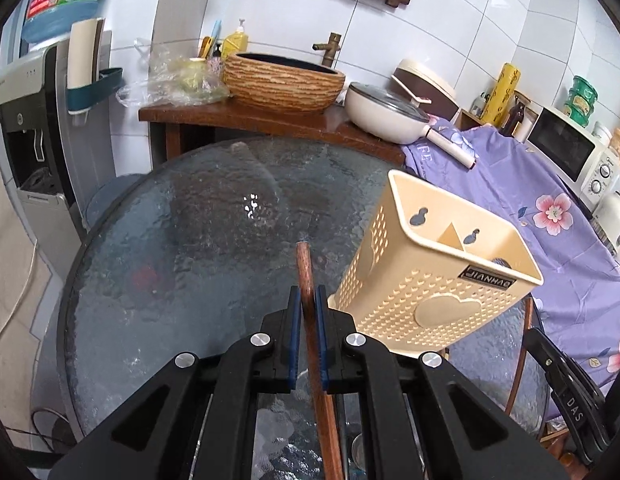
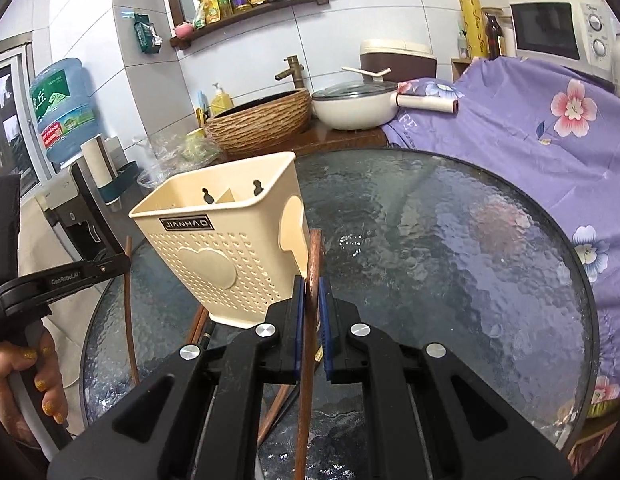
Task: Organize utensils
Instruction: 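Lift the left tool's chopstick over the holder while the right tool carries its own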
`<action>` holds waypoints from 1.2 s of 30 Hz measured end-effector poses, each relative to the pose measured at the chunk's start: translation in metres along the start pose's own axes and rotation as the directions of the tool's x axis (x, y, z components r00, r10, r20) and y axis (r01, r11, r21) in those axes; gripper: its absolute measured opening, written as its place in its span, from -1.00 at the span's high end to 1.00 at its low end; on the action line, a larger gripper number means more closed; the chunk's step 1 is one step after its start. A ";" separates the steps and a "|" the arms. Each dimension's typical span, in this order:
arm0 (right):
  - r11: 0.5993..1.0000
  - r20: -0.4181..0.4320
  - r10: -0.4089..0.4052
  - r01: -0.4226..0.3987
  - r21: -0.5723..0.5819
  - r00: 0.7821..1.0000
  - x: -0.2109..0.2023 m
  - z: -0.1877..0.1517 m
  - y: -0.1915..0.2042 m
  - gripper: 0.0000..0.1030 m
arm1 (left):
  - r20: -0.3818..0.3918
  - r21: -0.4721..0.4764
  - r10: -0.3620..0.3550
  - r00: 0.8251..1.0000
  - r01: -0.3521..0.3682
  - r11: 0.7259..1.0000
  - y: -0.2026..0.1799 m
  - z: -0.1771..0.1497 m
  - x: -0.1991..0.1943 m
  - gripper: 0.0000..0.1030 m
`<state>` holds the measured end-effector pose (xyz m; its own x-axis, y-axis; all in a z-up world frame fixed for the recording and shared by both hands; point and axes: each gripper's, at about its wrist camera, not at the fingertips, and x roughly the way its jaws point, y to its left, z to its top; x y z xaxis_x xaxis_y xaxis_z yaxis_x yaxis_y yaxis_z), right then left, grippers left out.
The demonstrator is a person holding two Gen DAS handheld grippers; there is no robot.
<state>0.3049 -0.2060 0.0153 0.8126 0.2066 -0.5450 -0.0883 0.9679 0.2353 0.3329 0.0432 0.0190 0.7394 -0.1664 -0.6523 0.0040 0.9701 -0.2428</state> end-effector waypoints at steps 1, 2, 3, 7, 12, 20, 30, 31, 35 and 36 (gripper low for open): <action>1.000 0.007 -0.002 0.002 -0.004 1.000 -0.001 0.001 0.001 0.85 | 0.004 0.001 -0.001 1.000 0.001 1.000 0.000 0.001 -0.001 0.87; 1.000 0.010 -0.001 0.001 -0.009 1.000 -0.002 0.003 0.002 0.85 | 0.008 0.003 -0.003 1.000 0.003 1.000 0.000 0.003 -0.003 0.87; 1.000 0.013 0.003 -0.002 -0.012 1.000 -0.003 0.004 0.002 0.85 | 0.012 0.005 -0.003 1.000 0.003 1.000 -0.001 0.004 -0.004 0.87; 1.000 0.023 0.015 -0.014 -0.028 1.000 -0.008 0.007 0.007 0.85 | 0.033 0.020 -0.002 0.999 0.001 1.000 -0.004 0.007 -0.010 0.87; 0.998 0.038 0.043 -0.041 -0.052 0.998 -0.021 0.011 0.012 0.85 | 0.056 0.037 -0.006 0.998 0.004 0.999 -0.005 0.008 -0.020 0.87; 0.991 0.052 0.114 -0.110 -0.074 0.992 -0.049 0.021 0.020 0.86 | 0.119 0.084 -0.017 0.993 0.007 0.996 -0.014 0.007 -0.048 0.87; 0.981 0.067 0.186 -0.181 -0.072 0.980 -0.072 0.032 0.024 0.90 | 0.161 0.106 -0.064 0.985 0.047 0.993 -0.018 0.011 -0.075 0.88; 0.980 0.070 0.188 -0.182 -0.075 0.980 -0.073 0.033 0.025 0.91 | 0.161 0.108 -0.071 0.984 0.054 0.993 -0.019 0.013 -0.077 0.88; 0.980 0.068 0.186 -0.180 -0.086 0.980 -0.073 0.035 0.027 0.92 | 0.176 0.123 -0.064 0.982 0.042 0.992 -0.022 0.013 -0.079 0.88; 0.981 0.051 0.176 -0.172 -0.086 0.983 -0.069 0.035 0.026 0.92 | 0.173 0.120 -0.065 0.983 0.045 0.992 -0.022 0.012 -0.078 0.88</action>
<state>0.2665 -0.1999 0.0871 0.8125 0.3664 -0.4534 -0.2757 0.9268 0.2550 0.2833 0.0370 0.0844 0.8430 -0.1960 -0.5010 0.1176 0.9759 -0.1840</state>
